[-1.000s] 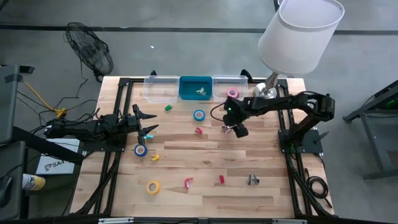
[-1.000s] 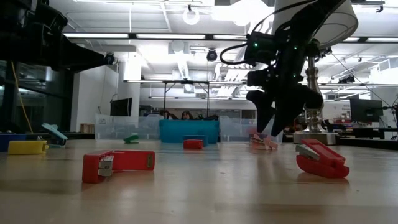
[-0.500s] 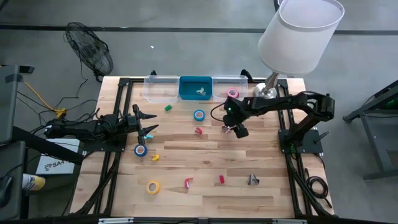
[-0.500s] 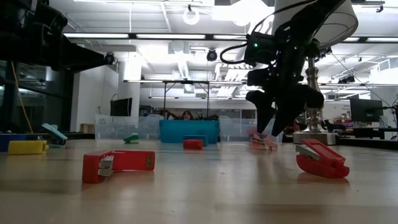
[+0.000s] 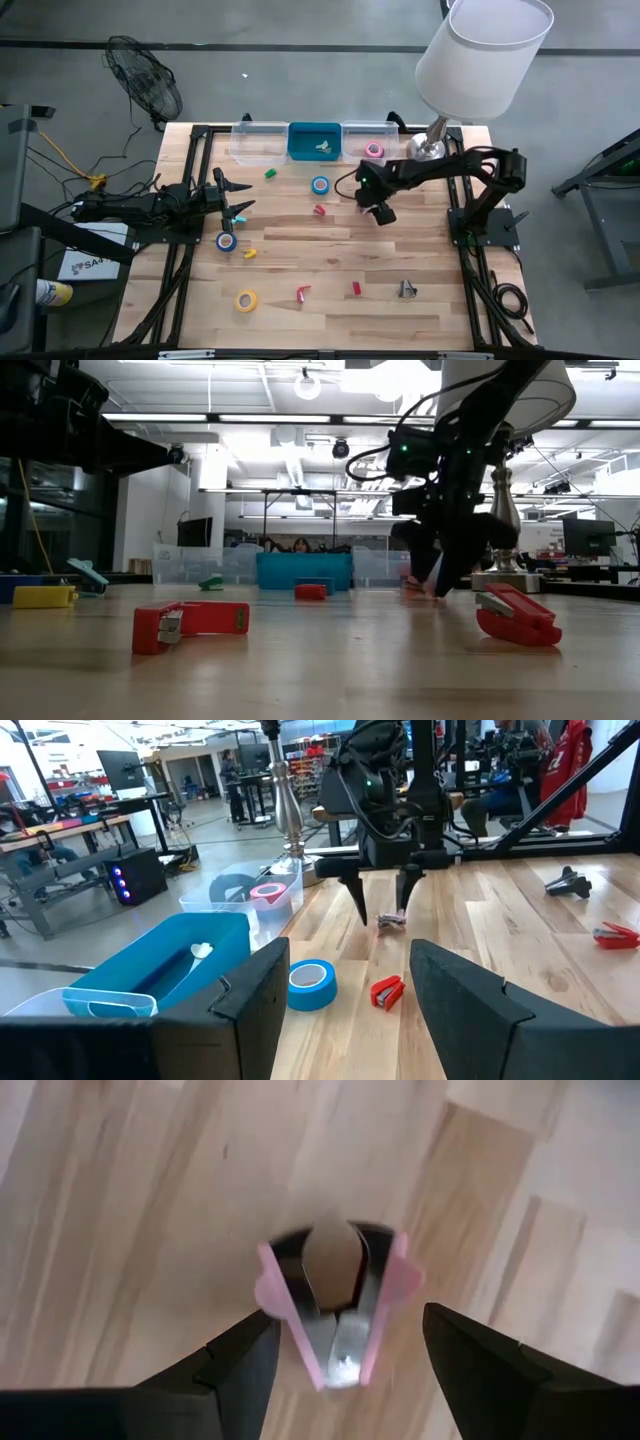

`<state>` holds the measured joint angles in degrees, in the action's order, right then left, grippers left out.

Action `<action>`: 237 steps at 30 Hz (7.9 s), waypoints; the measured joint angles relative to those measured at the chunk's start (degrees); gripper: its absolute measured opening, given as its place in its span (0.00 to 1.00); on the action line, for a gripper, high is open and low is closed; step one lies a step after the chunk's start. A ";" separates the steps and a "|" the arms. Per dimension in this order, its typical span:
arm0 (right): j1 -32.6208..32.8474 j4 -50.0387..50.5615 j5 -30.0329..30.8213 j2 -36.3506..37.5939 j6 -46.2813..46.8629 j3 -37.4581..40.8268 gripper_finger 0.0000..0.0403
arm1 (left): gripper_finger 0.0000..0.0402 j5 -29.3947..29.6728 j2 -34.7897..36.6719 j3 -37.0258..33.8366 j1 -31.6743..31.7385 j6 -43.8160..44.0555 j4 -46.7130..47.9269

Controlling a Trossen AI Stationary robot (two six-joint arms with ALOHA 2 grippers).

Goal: Pick and place Stapler, Stapler remover, tape
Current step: Put the pink staple remover into the blue bin, then put the blue tape into the right transparent bin

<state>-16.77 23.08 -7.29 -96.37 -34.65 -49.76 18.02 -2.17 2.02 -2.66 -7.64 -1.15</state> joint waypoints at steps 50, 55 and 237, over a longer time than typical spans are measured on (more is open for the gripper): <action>-8.46 -43.02 10.97 -9.06 41.29 -14.29 0.24 | 0.51 0.00 0.00 0.00 0.02 0.00 -0.09; -10.05 -43.72 15.18 -11.49 52.17 -14.29 0.23 | 0.51 0.07 0.00 -0.02 0.02 -0.01 -0.21; -20.64 20.02 14.59 -14.79 22.16 -41.82 0.08 | 0.51 0.00 0.01 -0.02 0.01 -0.02 -0.33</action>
<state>-37.41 43.10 7.30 -111.15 -12.50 -91.58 18.02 -2.17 2.00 -2.64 -7.66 -1.48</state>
